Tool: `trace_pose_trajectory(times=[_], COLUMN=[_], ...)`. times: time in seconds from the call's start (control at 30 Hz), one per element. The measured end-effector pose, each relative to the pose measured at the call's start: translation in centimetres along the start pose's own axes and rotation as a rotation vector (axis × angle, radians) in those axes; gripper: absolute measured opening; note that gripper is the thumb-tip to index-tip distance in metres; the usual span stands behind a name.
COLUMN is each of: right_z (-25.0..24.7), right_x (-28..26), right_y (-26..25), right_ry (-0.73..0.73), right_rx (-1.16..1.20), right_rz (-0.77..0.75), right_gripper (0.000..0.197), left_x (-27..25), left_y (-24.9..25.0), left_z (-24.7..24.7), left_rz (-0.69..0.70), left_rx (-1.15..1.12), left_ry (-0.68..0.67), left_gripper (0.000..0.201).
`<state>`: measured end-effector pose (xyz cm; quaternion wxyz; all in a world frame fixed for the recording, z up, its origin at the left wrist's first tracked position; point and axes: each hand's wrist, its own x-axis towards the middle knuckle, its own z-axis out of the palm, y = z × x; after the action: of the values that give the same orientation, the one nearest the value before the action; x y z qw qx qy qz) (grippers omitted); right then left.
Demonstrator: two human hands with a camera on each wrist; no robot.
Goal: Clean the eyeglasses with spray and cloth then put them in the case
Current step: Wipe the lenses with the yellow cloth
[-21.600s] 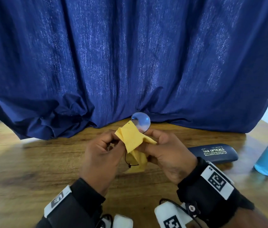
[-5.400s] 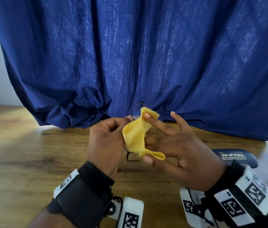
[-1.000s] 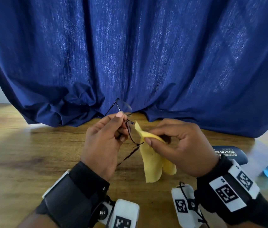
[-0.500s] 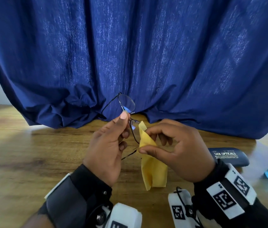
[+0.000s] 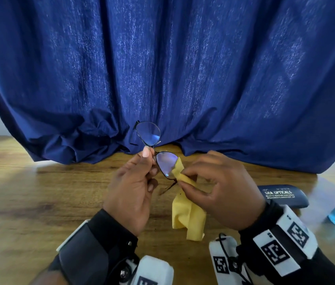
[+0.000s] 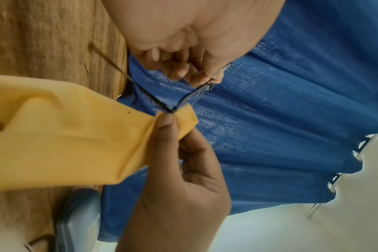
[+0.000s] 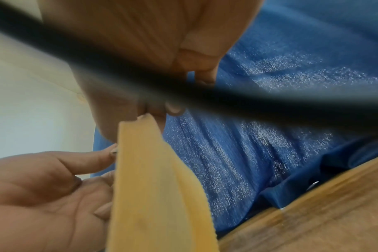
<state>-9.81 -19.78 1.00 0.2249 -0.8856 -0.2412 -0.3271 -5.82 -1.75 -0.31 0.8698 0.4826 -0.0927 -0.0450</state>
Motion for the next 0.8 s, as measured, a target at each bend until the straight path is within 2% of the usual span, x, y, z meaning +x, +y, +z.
trace_pose_trajectory(times=[0.07,0.17,0.3,0.43,0.67,0.8], right_z=[-0.4,-0.8,-1.3,-1.8,-1.0,-0.8], right_x=[0.0,0.0,0.3,0.5,0.7,1.0], right_y=[0.1,0.4,0.3,0.2,-0.4,-0.7], right_ry=[0.073,0.217,0.256,0.195,-0.051,-0.065], right_rx=[0.019,0.106,0.277,0.445,1.096,1.27], right_rz=[0.074,0.245,0.451,0.529,0.822,0.901], right_gripper=[0.007,0.011,0.007,0.01,0.032,0.029], left_x=[0.2,0.3,0.2,0.2,0.3,0.1], left_y=[-0.1,0.0,0.1,0.2,0.0,0.2], left_z=[-0.2,-0.2,0.1,0.0,-0.1,0.0], left_rz=[0.021,0.063,0.14,0.175,0.147,0.154], left_rx=[0.014,0.004,-0.003,-0.02,-0.037,-0.031], left_ry=[0.001,-0.017,-0.087,-0.132,-0.147,-0.136], left_gripper=[0.025,0.029,0.029,0.024,0.024,0.017])
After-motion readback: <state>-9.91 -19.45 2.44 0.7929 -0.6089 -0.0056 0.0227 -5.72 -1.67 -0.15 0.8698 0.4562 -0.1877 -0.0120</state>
